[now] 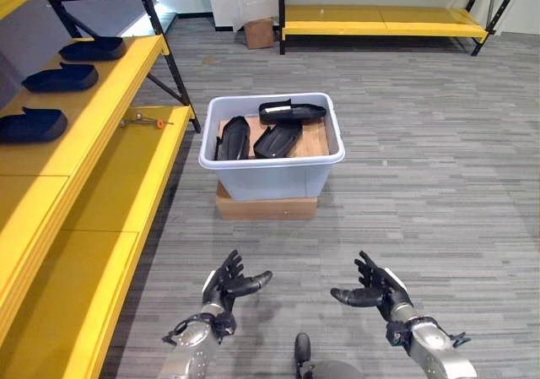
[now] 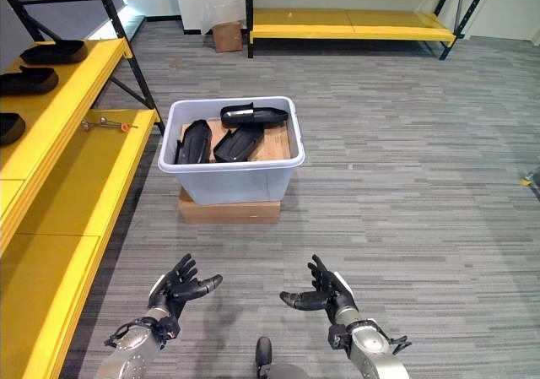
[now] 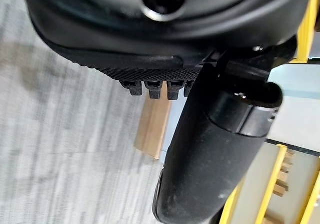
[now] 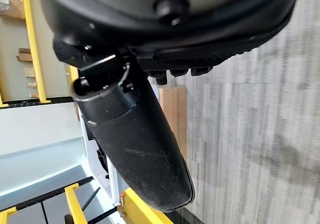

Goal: Move parts from the plastic box to the shelf.

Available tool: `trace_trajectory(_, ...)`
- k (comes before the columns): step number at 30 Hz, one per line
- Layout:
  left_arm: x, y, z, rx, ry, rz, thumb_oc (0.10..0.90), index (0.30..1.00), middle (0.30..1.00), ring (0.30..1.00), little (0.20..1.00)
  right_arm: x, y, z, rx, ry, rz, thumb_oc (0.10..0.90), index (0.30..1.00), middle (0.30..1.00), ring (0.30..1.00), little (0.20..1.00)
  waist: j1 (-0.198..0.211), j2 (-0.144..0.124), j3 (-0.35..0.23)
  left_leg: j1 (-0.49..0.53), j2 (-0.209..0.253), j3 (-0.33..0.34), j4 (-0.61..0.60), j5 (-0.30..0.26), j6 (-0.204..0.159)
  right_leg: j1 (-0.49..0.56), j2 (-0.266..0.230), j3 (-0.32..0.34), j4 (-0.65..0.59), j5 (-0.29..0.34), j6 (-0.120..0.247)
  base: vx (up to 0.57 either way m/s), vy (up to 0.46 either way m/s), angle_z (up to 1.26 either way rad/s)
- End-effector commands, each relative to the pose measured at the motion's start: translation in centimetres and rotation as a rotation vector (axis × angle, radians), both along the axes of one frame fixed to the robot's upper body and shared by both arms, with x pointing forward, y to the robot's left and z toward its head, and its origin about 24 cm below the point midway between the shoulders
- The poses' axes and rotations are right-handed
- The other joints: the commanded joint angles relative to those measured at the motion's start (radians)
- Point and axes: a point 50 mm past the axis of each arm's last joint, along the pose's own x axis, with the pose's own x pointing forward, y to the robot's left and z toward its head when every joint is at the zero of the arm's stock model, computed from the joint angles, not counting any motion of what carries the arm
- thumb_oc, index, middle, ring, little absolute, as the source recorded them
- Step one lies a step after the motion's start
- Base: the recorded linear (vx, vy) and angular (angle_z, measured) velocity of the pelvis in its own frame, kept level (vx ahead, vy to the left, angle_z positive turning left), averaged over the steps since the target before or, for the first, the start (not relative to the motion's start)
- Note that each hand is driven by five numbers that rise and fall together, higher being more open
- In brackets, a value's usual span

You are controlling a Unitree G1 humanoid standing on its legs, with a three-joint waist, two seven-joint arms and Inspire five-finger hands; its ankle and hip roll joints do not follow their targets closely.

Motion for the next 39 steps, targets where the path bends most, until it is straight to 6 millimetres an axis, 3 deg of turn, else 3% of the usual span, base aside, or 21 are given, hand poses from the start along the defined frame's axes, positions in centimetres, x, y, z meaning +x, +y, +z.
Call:
trace_trajectory(1, 1.3, -0.2, 2.3, -0.019, -0.146, -0.006, 0.9, 1.0, 1.0, 1.0, 1.0, 0.6, -0.9, 2.2, -0.027, -0.137, -0.002, 0.9, 1.0, 1.0, 1.0, 1.0, 0.006, -0.014, 0.037, 0.022, 0.035, 0.128, -0.338, 0.191, 0.065, 0.021, -0.072, 0.025, 0.013, 0.0, 0.149, 0.2, 0.036, 0.47)
trace_trajectory(2, 1.1, -0.2, 2.0, -0.003, -0.134, -0.016, 0.9, 1.0, 1.0, 1.0, 1.0, 0.6, -1.0, 2.3, -0.038, -0.145, -0.006, 0.9, 1.0, 1.0, 1.0, 1.0, 0.013, -0.016, 0.038, -0.026, 0.042, 0.155, -0.441, 0.156, 0.078, 0.037, -0.078, 0.028, 0.006, -0.02, 0.156, 0.22, 0.071, 0.44)
trace_trajectory(4, 1.0, -0.2, 1.9, 0.004, -0.129, -0.022, 0.9, 1.0, 1.0, 1.0, 1.0, 0.6, -1.1, 2.3, -0.047, -0.144, -0.005, 0.9, 1.0, 1.0, 1.0, 1.0, 0.017, -0.012, 0.038, -0.039, 0.058, 0.177, -0.527, 0.168, 0.078, 0.053, -0.078, 0.03, 0.005, -0.034, 0.16, 0.25, 0.086, 0.1)
trace_trajectory(5, 0.9, -0.1, 1.8, 0.025, -0.126, -0.027, 0.9, 1.0, 1.0, 1.0, 1.0, 0.6, -1.1, 2.1, -0.056, -0.14, -0.01, 0.9, 1.0, 1.0, 1.0, 1.0, 0.029, 0.004, 0.036, -0.068, 0.086, 0.2, -0.651, 0.258, 0.061, 0.089, -0.063, 0.037, 0.001, -0.056, 0.159, 0.29, 0.106, -0.23)
trace_trajectory(7, 0.9, 0.3, 1.9, 0.039, -0.131, -0.02, 0.9, 1.0, 1.0, 1.0, 1.0, 0.4, -1.0, 1.9, -0.057, -0.128, -0.007, 0.9, 1.0, 1.0, 1.0, 1.0, 0.04, 0.018, 0.033, -0.072, 0.107, 0.215, -0.711, 0.313, 0.05, 0.121, -0.054, 0.052, 0.011, -0.084, 0.161, 0.32, 0.138, -0.22)
trace_trajectory(9, 0.7, 0.7, 1.8, 0.041, -0.129, -0.002, 0.9, 1.0, 1.0, 1.0, 1.0, 0.0, -0.7, 1.5, -0.044, -0.108, -0.001, 0.9, 1.0, 1.0, 1.0, 1.0, 0.043, 0.02, 0.022, -0.031, 0.101, 0.209, -0.733, 0.285, 0.064, 0.144, -0.059, 0.061, 0.023, -0.112, 0.171, 0.26, 0.14, -0.34)
trace_trajectory(15, 0.8, 1.5, 2.1, 0.033, -0.136, 0.052, 0.9, 1.0, 1.0, 1.0, 1.0, -0.2, 0.1, 1.4, -0.001, -0.109, 0.0, 0.9, 1.0, 1.0, 1.0, 1.0, 0.054, -0.002, -0.028, 0.028, 0.059, 0.243, -0.728, 0.207, 0.106, 0.177, -0.125, 0.079, 0.02, -0.091, 0.213, 0.3, 0.178, -0.3)
trace_trajectory(18, 1.1, 1.4, 2.4, 0.062, -0.145, 0.019, 0.9, 1.0, 1.0, 1.0, 1.0, 0.2, 0.7, 1.6, 0.001, -0.123, 0.023, 0.9, 1.0, 1.0, 1.0, 1.0, 0.056, -0.002, -0.024, 0.062, 0.024, 0.248, -0.737, 0.164, 0.148, 0.1, -0.172, 0.069, 0.218, -0.031, 0.259, 0.17, 0.181, 0.0)
trace_trajectory(19, 1.4, 1.4, 2.7, 0.072, -0.156, 0.012, 0.9, 1.0, 1.0, 1.0, 1.0, 0.3, 0.9, 1.6, 0.005, -0.128, 0.032, 0.9, 1.0, 1.0, 1.0, 1.0, 0.05, 0.005, -0.015, 0.073, 0.023, 0.246, -0.739, 0.159, 0.155, 0.059, -0.171, 0.071, 0.291, 0.012, 0.263, 0.06, 0.102, 0.08)
trace_trajectory(20, 1.5, 1.4, 2.7, 0.072, -0.156, 0.012, 0.9, 1.0, 1.0, 1.0, 1.0, 0.4, 0.9, 1.6, 0.005, -0.129, 0.032, 0.9, 1.0, 1.0, 1.0, 1.0, 0.051, 0.005, -0.015, 0.072, 0.022, 0.247, -0.739, 0.159, 0.156, 0.056, -0.172, 0.072, 0.294, 0.01, 0.263, 0.11, 0.107, 0.3)
trace_trajectory(21, 1.6, 1.5, 2.9, 0.089, -0.162, -0.002, 0.9, 1.0, 1.0, 1.0, 1.0, 0.2, 1.2, 1.5, 0.01, -0.125, 0.043, 0.9, 1.0, 1.0, 1.0, 1.0, 0.036, 0.015, 0.004, 0.108, 0.022, 0.234, -0.741, 0.138, 0.165, 0.001, -0.159, 0.067, 0.392, 0.018, 0.256, 0.19, 0.115, 0.46)
trace_trajectory(22, 1.5, 1.6, 2.8, 0.092, -0.159, -0.008, 0.9, 1.0, 1.0, 1.0, 1.0, 0.1, 1.3, 1.4, 0.015, -0.115, 0.046, 0.9, 1.0, 1.0, 1.0, 1.0, 0.02, 0.029, 0.022, 0.15, 0.028, 0.234, -0.754, 0.122, 0.166, -0.087, -0.125, 0.062, 0.407, -0.005, 0.242, 0.27, 0.119, 0.45)
trace_trajectory(24, 1.5, 1.8, 2.8, 0.089, -0.158, -0.002, 0.9, 1.0, 1.0, 1.0, 1.0, 0.0, 1.3, 1.2, 0.027, -0.106, 0.04, 0.9, 1.0, 1.0, 1.0, 1.0, 0.003, 0.03, 0.034, 0.186, 0.025, 0.22, -0.76, 0.109, 0.161, -0.152, -0.083, 0.07, 0.338, -0.02, 0.233, 0.26, 0.008, 0.01)
trace_trajectory(26, 1.4, 1.9, 2.7, 0.087, -0.154, 0.004, 0.9, 1.0, 1.0, 1.0, 1.0, 0.0, 1.3, 1.2, 0.03, -0.104, 0.038, 0.9, 1.0, 1.0, 1.0, 1.0, -0.007, 0.026, 0.042, 0.219, 0.02, 0.22, -0.764, 0.091, 0.157, -0.166, -0.078, 0.062, 0.253, 0.0, 0.234, 0.21, -0.042, -0.11)
trace_trajectory(30, 1.2, 2.0, 2.3, 0.087, -0.142, 0.019, 0.9, 1.0, 1.0, 1.0, 1.0, 0.0, 1.1, 1.3, 0.005, -0.111, 0.048, 0.9, 1.0, 1.0, 1.0, 1.0, -0.033, 0.014, 0.04, 0.307, 0.013, 0.21, -0.77, 0.056, 0.133, -0.197, -0.099, 0.0, 0.016, 0.097, 0.263, 0.34, -0.098, 0.11)
trace_trajectory(33, 0.8, 1.7, 2.0, 0.076, -0.132, 0.004, 0.9, 1.0, 1.0, 1.0, 1.0, -0.3, 0.8, 1.3, -0.012, -0.105, 0.062, 0.9, 1.0, 1.0, 1.0, 1.0, -0.043, 0.009, 0.017, 0.349, 0.018, 0.188, -0.767, 0.053, 0.118, -0.174, -0.092, -0.005, -0.011, 0.111, 0.259, 0.32, -0.135, 0.01)
trace_trajectory(35, 0.7, 0.9, 1.9, 0.032, -0.132, -0.013, 0.9, 1.0, 1.0, 1.0, 1.0, -0.4, 0.5, 1.4, -0.017, -0.107, 0.055, 0.9, 1.0, 1.0, 1.0, 1.0, -0.047, 0.015, -0.02, 0.375, 0.048, 0.181, -0.754, 0.045, 0.1, -0.128, -0.071, -0.004, -0.015, 0.119, 0.232, 0.46, -0.235, 0.5)
trace_trajectory(36, 1.0, 0.6, 2.2, 0.021, -0.149, -0.011, 0.9, 1.0, 1.0, 1.0, 1.0, -0.2, -0.1, 1.7, -0.026, -0.12, 0.043, 0.9, 1.0, 1.0, 1.0, 1.0, -0.048, 0.029, -0.036, 0.378, 0.079, 0.164, -0.742, 0.079, 0.077, -0.117, -0.05, -0.011, 0.006, 0.096, 0.211, 0.45, -0.261, 0.39)
trace_trajectory(39, 1.5, 0.4, 2.4, 0.017, -0.159, -0.005, 0.9, 1.0, 1.0, 1.0, 1.0, -0.1, -0.4, 1.9, -0.036, -0.129, 0.031, 0.9, 1.0, 1.0, 1.0, 1.0, -0.052, 0.036, -0.04, 0.372, 0.103, 0.154, -0.723, 0.108, 0.059, -0.113, -0.036, -0.008, 0.018, 0.069, 0.194, 0.2, -0.149, 0.01)
